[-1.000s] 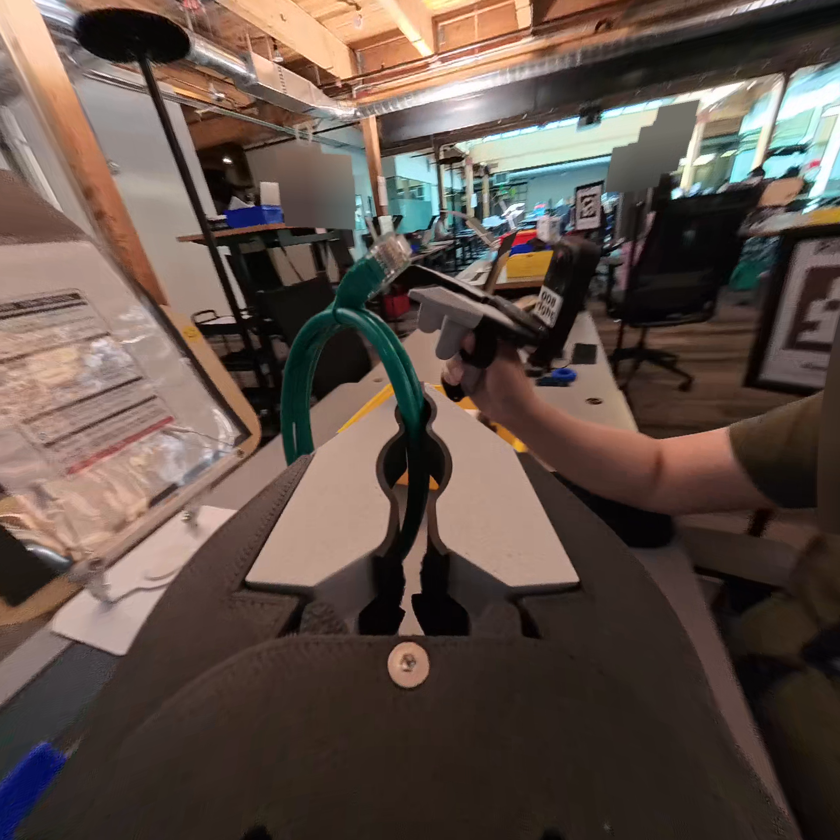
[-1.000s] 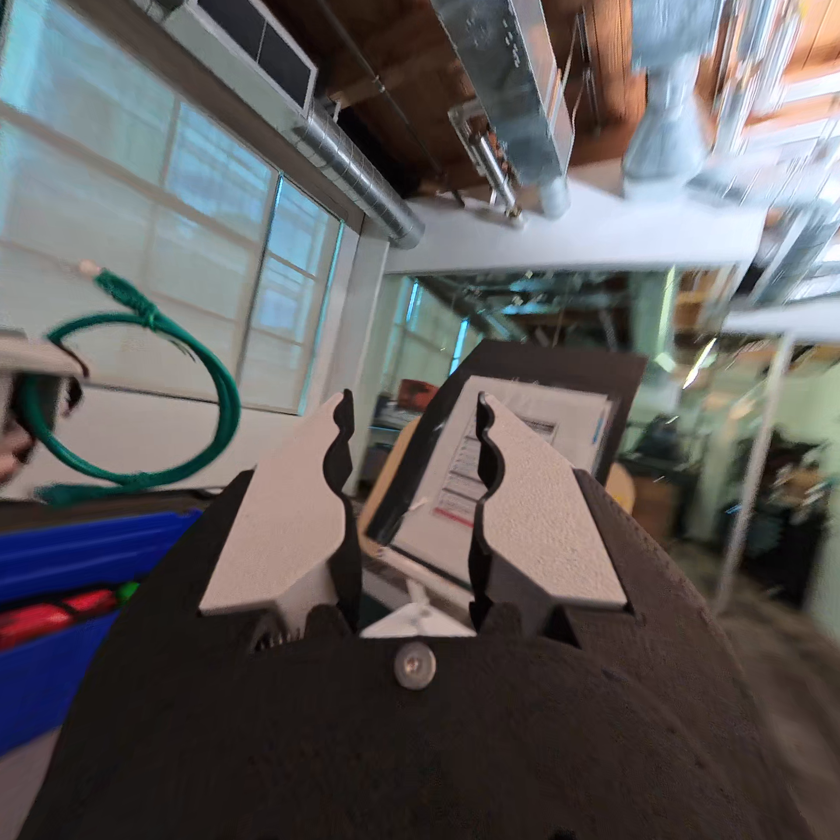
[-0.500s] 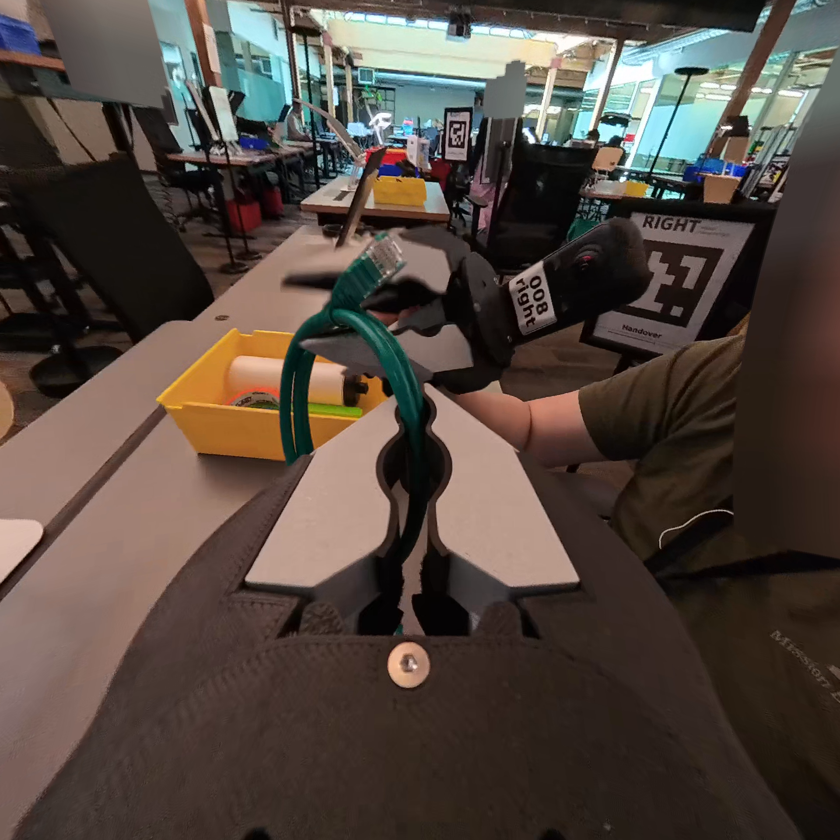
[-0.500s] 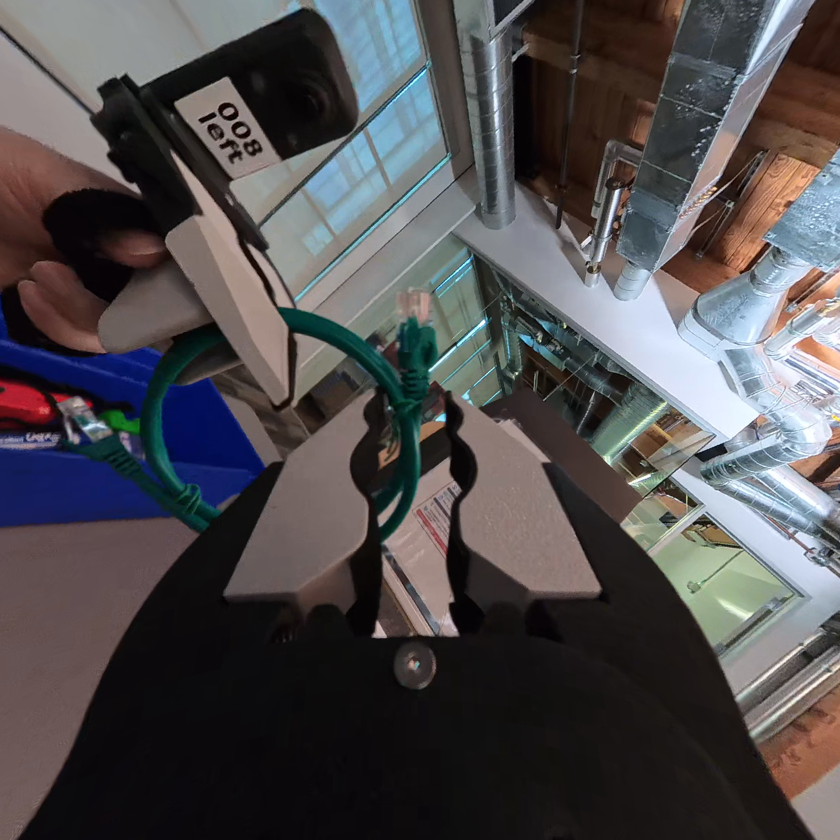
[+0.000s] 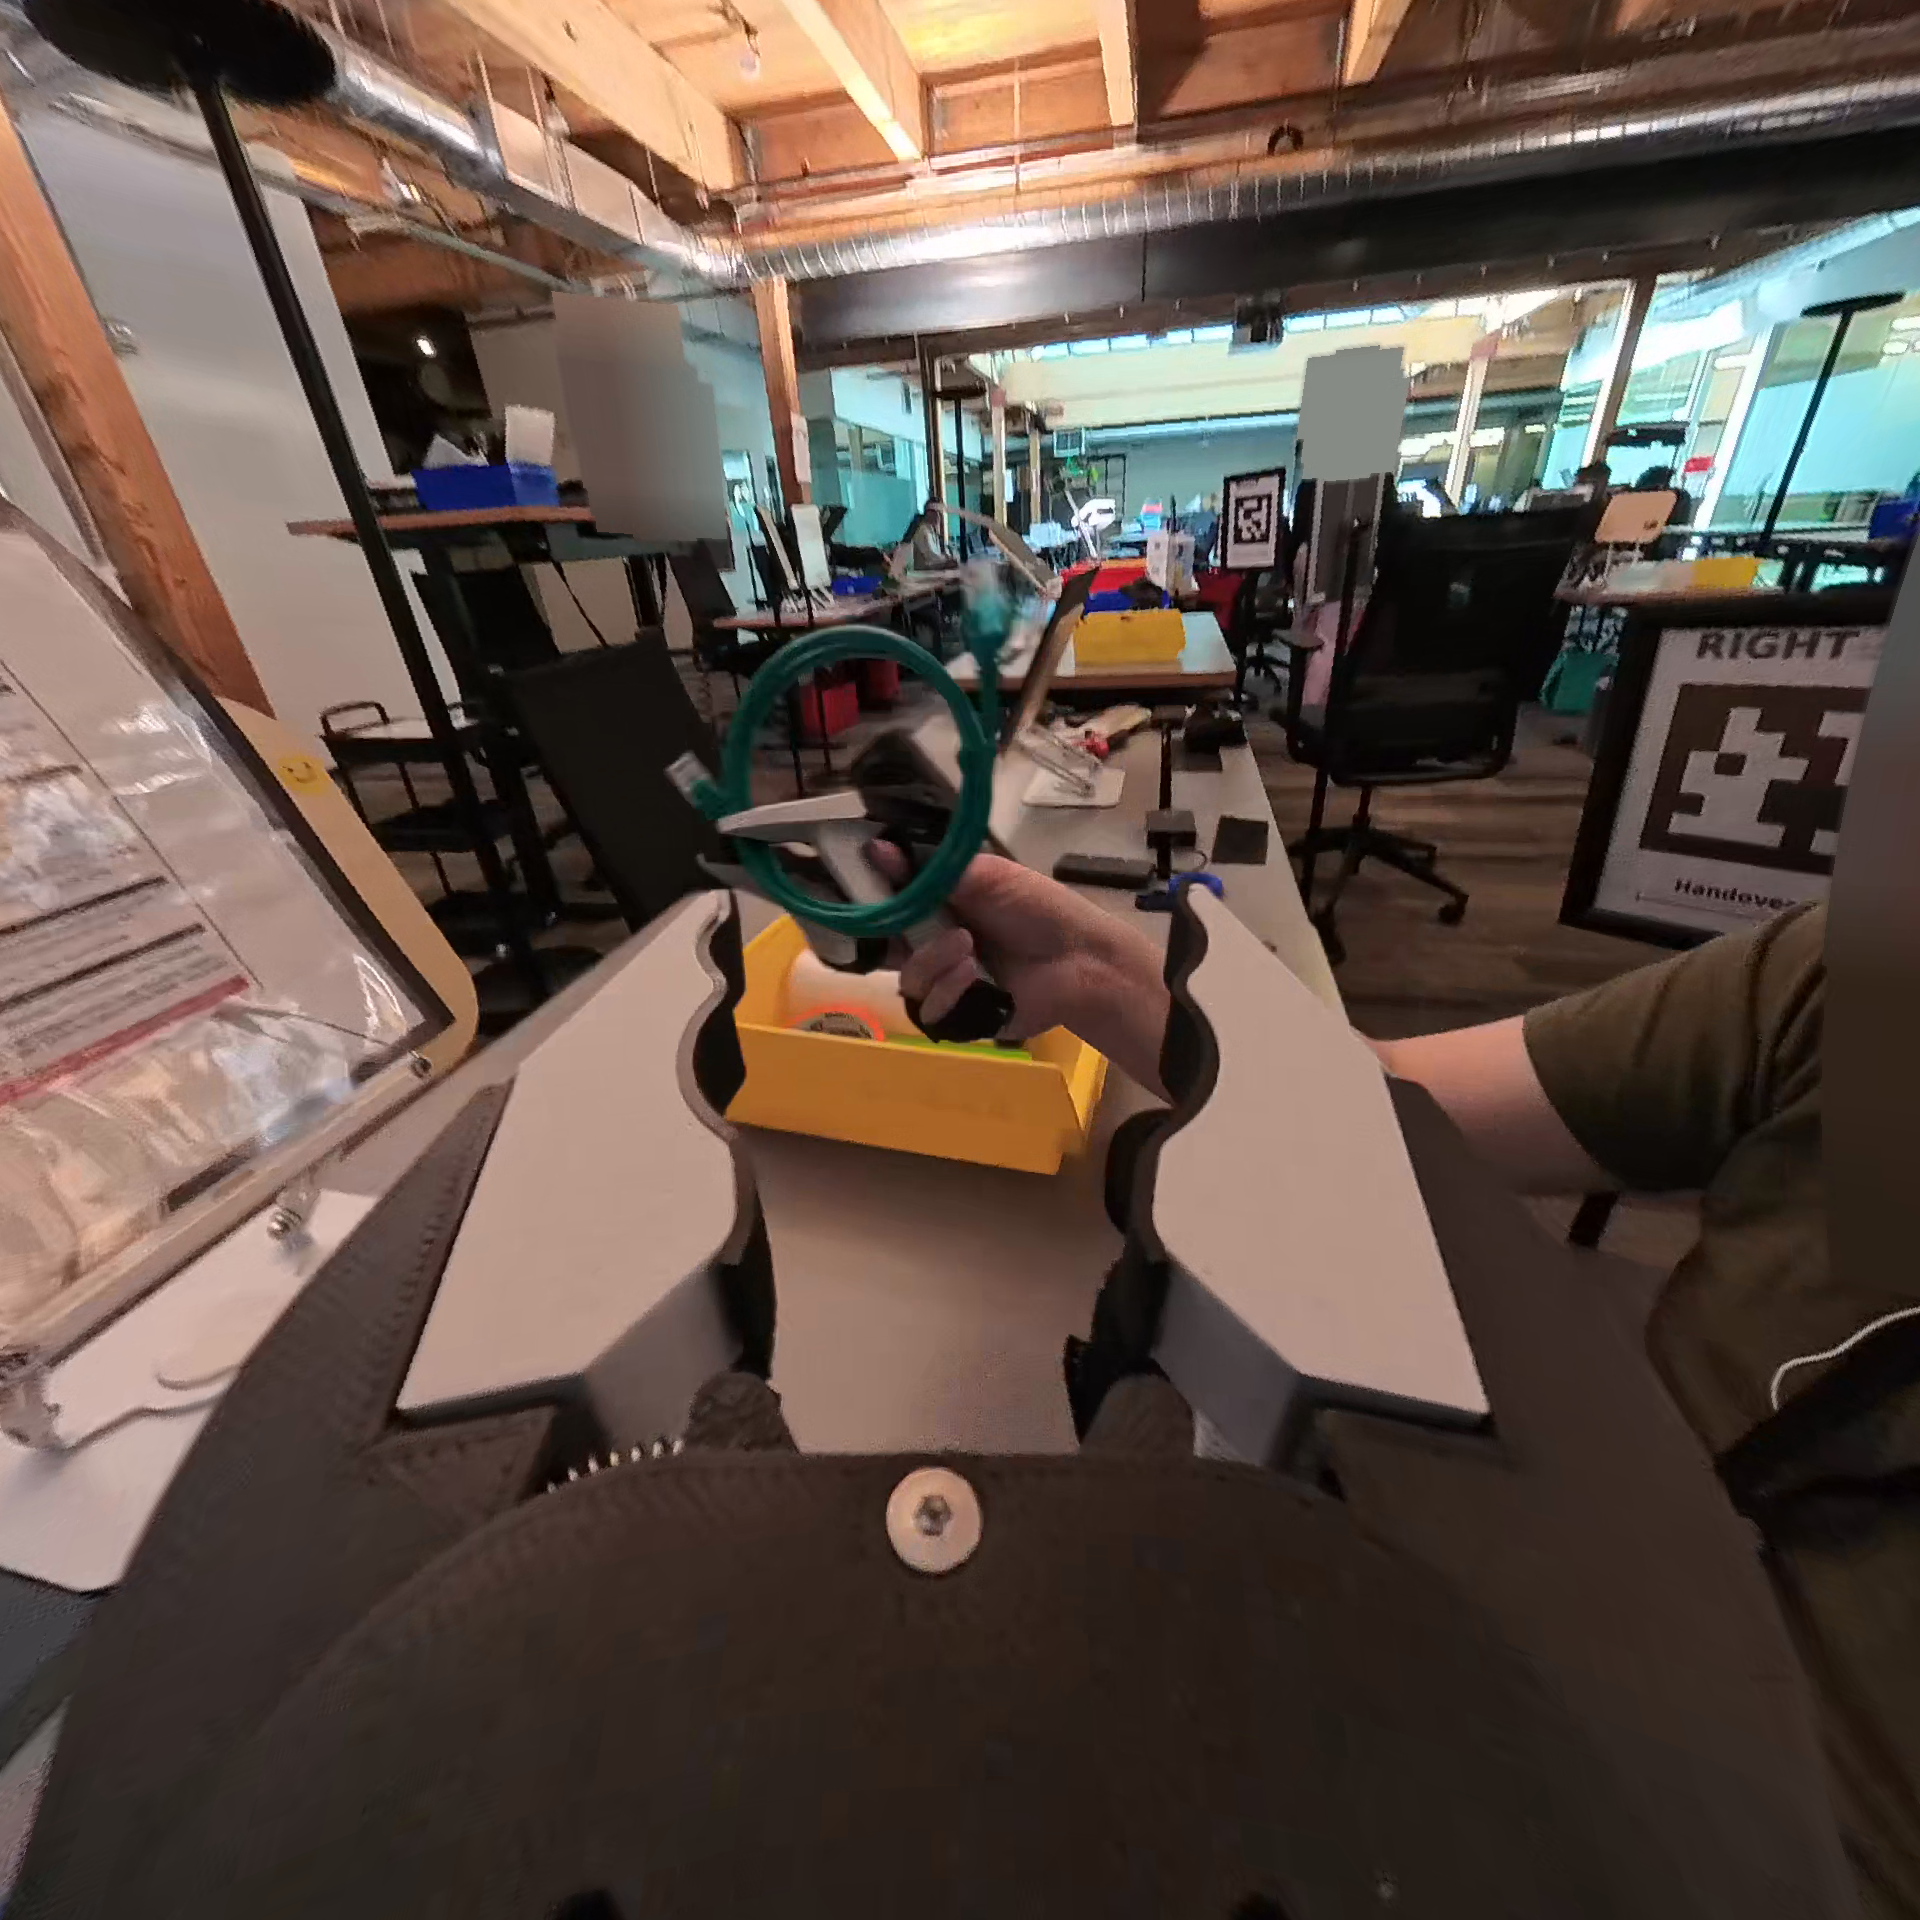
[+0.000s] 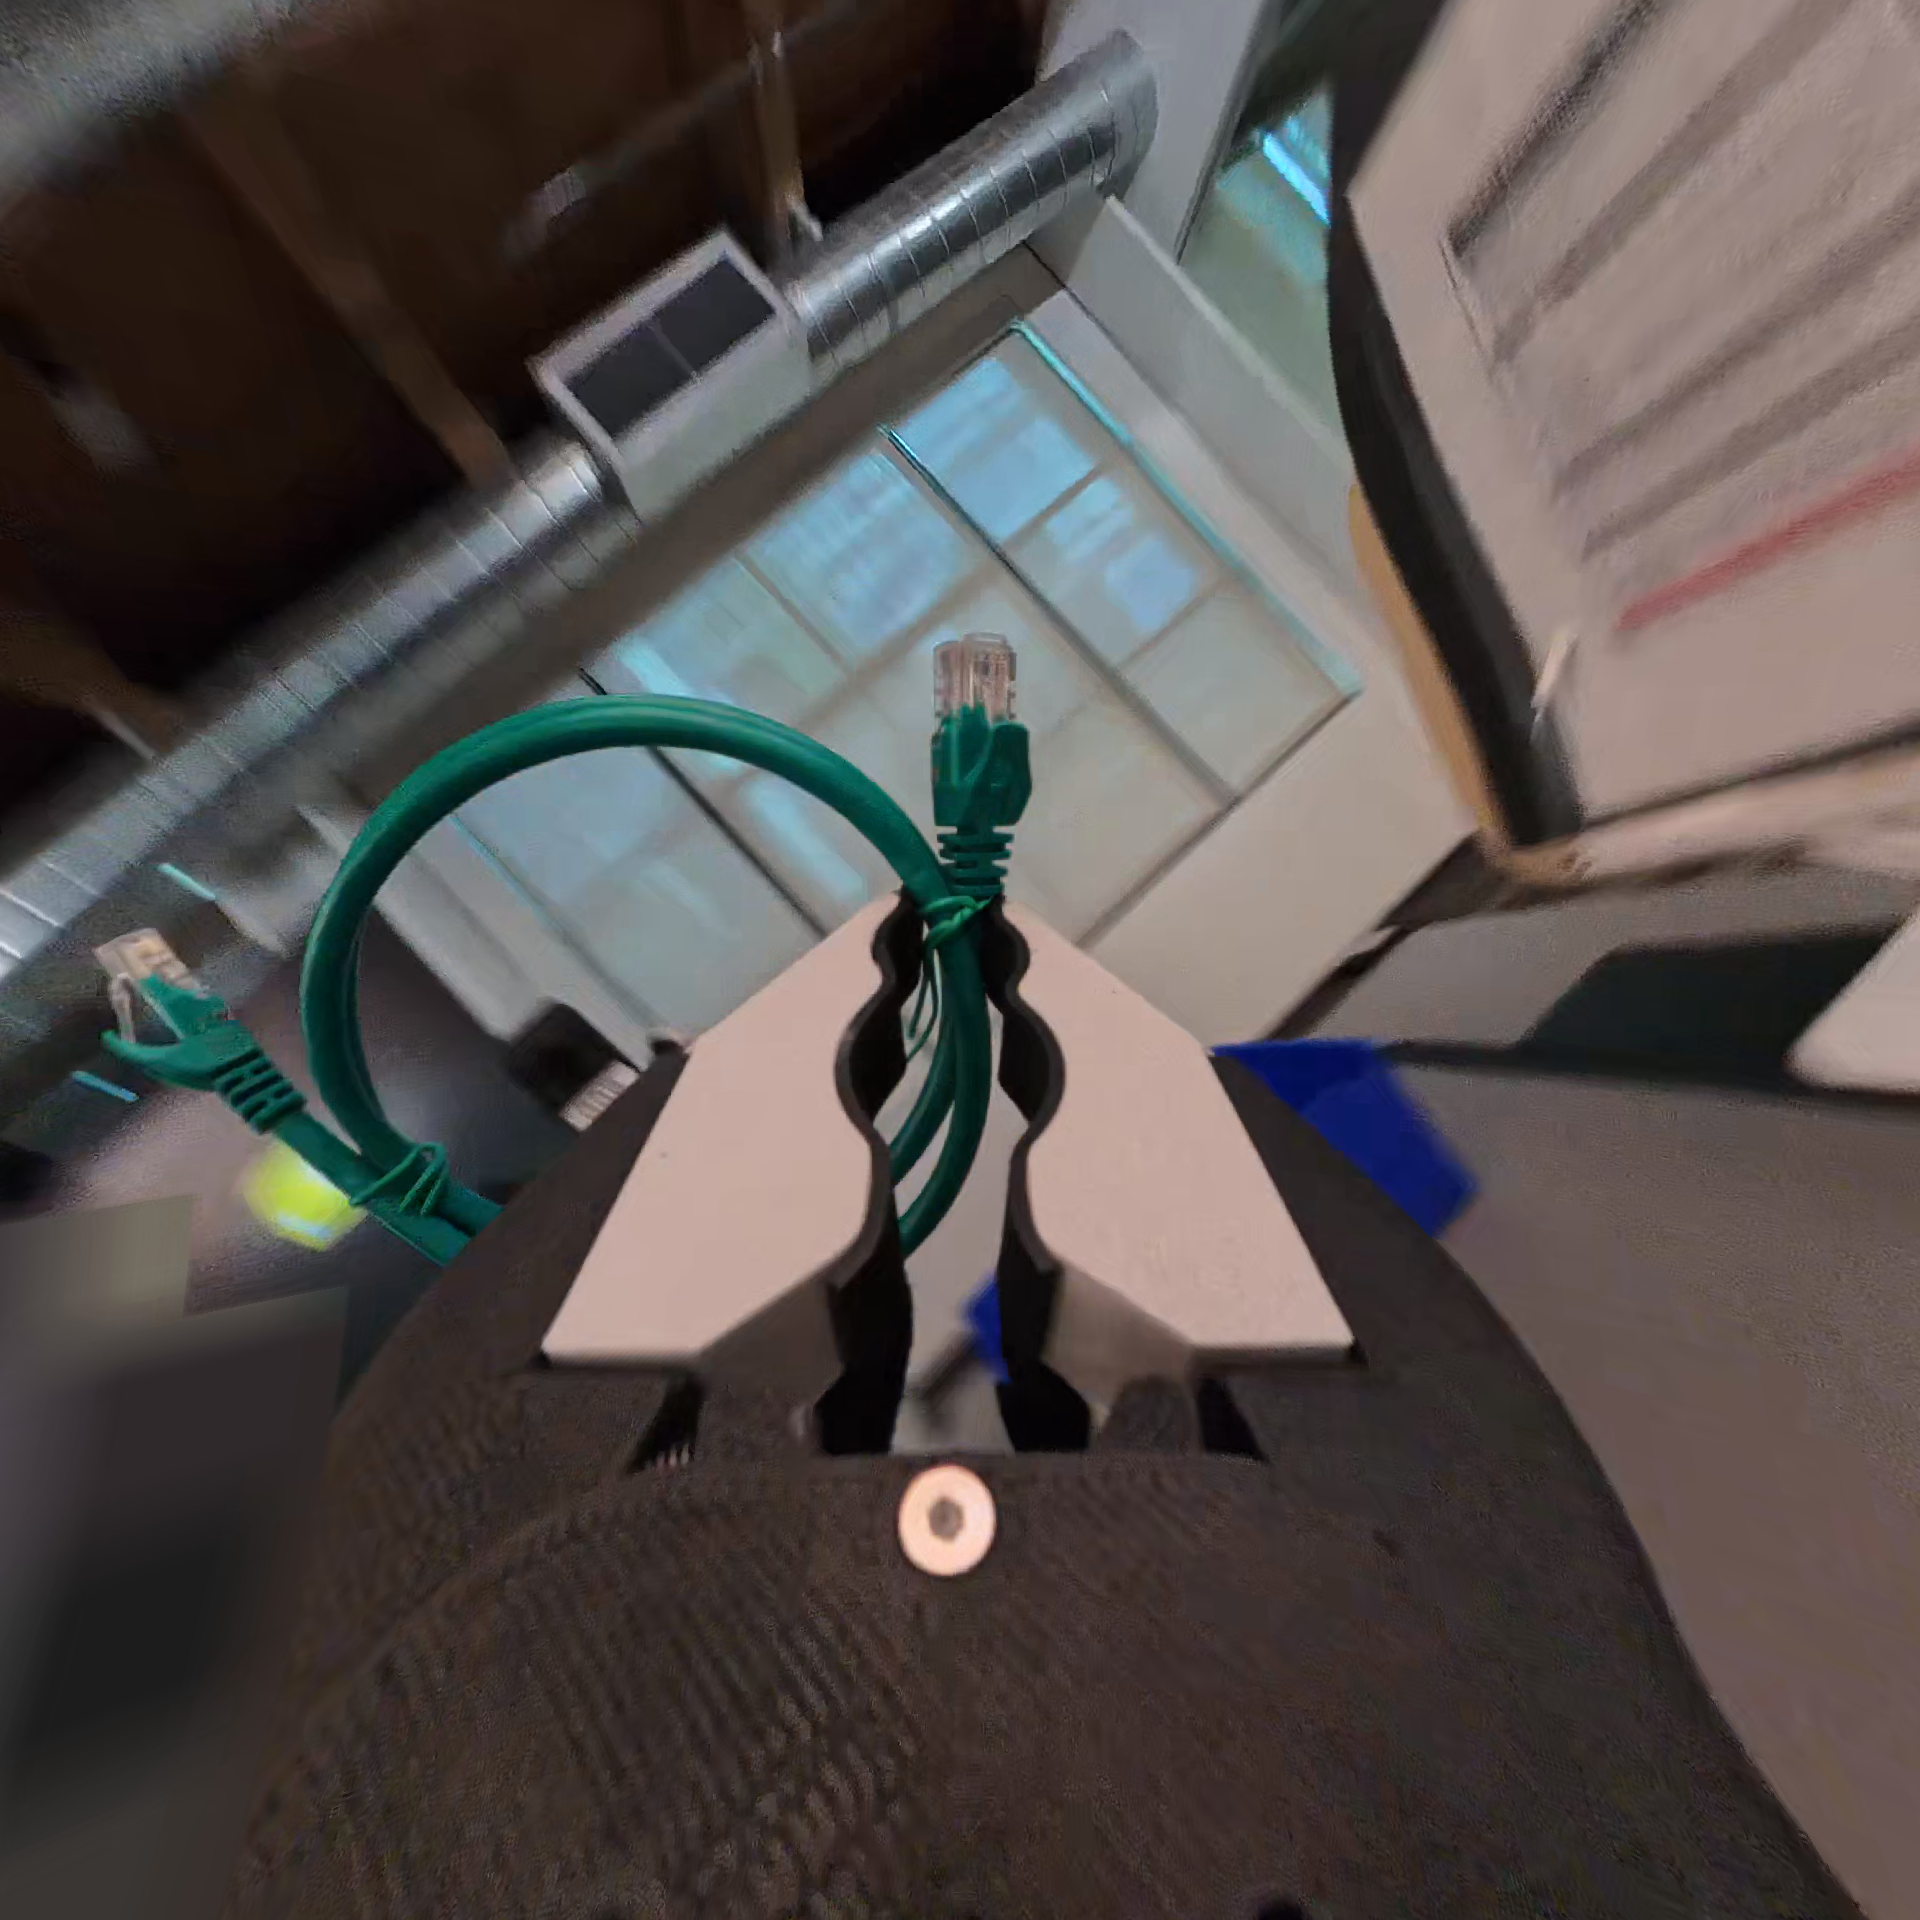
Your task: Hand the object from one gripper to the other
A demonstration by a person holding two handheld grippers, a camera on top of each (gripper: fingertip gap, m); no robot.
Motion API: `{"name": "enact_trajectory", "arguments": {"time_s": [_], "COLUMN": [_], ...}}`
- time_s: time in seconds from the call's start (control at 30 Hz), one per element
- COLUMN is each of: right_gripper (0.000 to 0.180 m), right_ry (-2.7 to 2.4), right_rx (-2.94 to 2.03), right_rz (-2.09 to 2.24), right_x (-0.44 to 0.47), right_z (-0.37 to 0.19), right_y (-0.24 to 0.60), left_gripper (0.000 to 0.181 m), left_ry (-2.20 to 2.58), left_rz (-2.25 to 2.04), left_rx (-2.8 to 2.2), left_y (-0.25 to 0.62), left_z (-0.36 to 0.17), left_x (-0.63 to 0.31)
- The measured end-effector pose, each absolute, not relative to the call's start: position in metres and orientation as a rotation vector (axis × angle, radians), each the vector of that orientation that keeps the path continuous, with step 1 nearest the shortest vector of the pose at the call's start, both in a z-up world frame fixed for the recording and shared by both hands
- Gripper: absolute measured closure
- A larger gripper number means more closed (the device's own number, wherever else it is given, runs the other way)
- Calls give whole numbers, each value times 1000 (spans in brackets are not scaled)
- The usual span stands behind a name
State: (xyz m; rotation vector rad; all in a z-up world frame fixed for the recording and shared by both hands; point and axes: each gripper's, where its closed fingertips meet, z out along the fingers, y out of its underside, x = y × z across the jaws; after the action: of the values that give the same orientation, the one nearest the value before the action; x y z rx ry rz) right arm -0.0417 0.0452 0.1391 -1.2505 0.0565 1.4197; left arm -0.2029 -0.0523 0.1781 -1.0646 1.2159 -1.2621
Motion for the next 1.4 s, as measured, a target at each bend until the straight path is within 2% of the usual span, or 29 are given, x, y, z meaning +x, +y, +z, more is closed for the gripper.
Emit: {"name": "enact_trajectory", "arguments": {"time_s": [0.13,0.37,0.53,0.57,0.6,0.63,0.7,0.77,0.83,1.03,1.2,1.3,1.4], "right_gripper": [170,170,170,170,170,170,164,135,121,110,112,122,139], "right_ry": [342,264,164,140,116,86,-6,-102,-218,-497,-799,-801,-761], "right_rx": [-1214,-1404,-1483,-1499,-1512,-1522,-1537,-1488,-1420,-1056,-953,-979,-1048], "right_rz": [1818,1822,1710,1690,1670,1636,1513,1321,1122,400,-275,-376,-430], "right_x": [-46,-104,-118,-120,-122,-123,-122,-115,-110,-115,-159,-165,-153], "right_z": [94,55,48,46,46,46,50,63,79,124,103,92,88], "right_y": [74,78,76,75,75,75,76,78,74,33,21,27,39], "left_gripper": [106,113,135,143,166,169,169,169,169,170,170,170,170], "left_ry": [1261,1269,1287,1311,1340,1356,1330,1223,1028,392,96,51,80], "left_rz": [-1262,-1149,-1343,-1367,-1397,-1427,-1466,-1586,-1755,-2041,-2234,-2316,-2381], "left_rx": [-1157,-1353,-1441,-1449,-1435,-1419,-1401,-1359,-1317,-1270,-1208,-1216,-1235], "left_y": [-45,-24,-32,-35,-39,-42,-41,-37,-23,52,77,72,60], "left_z": [155,106,94,92,91,92,100,121,147,168,160,154,151], "left_x": [-168,-109,-101,-101,-102,-104,-107,-118,-136,-199,-209,-193,-175]}}
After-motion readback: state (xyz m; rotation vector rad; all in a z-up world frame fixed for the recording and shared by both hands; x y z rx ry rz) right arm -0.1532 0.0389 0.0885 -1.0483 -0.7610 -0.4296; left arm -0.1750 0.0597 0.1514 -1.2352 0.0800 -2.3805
